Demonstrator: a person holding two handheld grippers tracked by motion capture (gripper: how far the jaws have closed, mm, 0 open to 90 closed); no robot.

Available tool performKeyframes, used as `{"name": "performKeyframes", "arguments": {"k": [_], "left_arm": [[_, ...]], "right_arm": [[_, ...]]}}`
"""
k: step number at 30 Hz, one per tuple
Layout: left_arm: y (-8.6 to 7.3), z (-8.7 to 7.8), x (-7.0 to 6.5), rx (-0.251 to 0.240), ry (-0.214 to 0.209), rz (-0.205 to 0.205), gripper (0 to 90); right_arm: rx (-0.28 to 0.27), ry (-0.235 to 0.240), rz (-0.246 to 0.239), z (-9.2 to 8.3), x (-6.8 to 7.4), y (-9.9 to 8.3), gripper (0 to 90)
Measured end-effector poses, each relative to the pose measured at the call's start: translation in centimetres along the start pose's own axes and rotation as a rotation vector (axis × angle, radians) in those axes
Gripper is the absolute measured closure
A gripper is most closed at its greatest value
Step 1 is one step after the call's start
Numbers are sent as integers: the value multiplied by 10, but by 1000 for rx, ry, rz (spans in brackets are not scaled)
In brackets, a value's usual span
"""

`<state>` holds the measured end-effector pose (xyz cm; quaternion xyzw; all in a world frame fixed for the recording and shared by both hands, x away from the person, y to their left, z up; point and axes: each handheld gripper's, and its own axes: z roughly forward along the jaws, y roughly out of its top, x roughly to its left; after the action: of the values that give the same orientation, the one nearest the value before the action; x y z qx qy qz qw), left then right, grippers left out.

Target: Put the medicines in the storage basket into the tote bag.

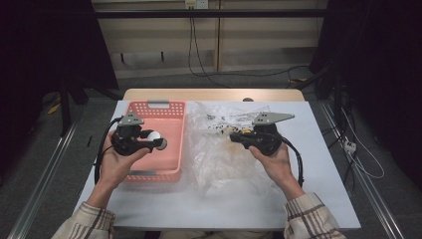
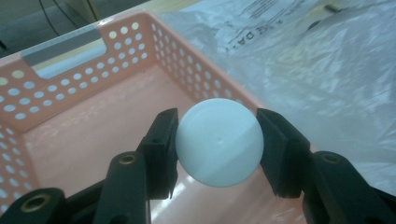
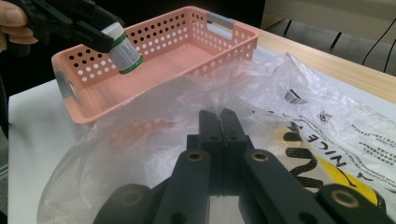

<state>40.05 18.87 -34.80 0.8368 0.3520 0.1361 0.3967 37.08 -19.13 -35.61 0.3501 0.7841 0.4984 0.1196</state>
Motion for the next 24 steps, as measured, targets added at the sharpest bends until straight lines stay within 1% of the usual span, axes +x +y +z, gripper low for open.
{"name": "performKeyframes", "arguments": {"k": [5,6,8,10,12,14,17,19,21,24], "left_arm": [[2,-4,-9,-26,-26,13,512],[3,-5,-12,-25,-32,13,511],[4,-5,-16,-42,-54,14,512],[5,-6,-21,-43,-70,14,512],[6,-7,-25,-44,-73,28,512],[7,-8,-29,-47,-83,35,512],[7,-9,-35,-63,-105,45,512],[8,-10,-39,-68,-110,64,512],[10,-12,-44,-70,-119,68,512],[12,-15,-53,-96,-135,83,511]], "right_arm": [[1,1,2,1,0,0,900],[-1,1,1,0,0,0,900],[-2,0,1,0,0,0,900],[-2,2,-2,0,1,0,900],[-5,2,-1,-1,1,0,900],[-5,0,-1,-1,1,0,900],[-7,-5,-1,-2,1,1,900],[-8,-5,-2,-2,1,1,900],[-6,-3,-2,-2,1,0,900],[-4,-1,-2,-1,1,0,900]]}}
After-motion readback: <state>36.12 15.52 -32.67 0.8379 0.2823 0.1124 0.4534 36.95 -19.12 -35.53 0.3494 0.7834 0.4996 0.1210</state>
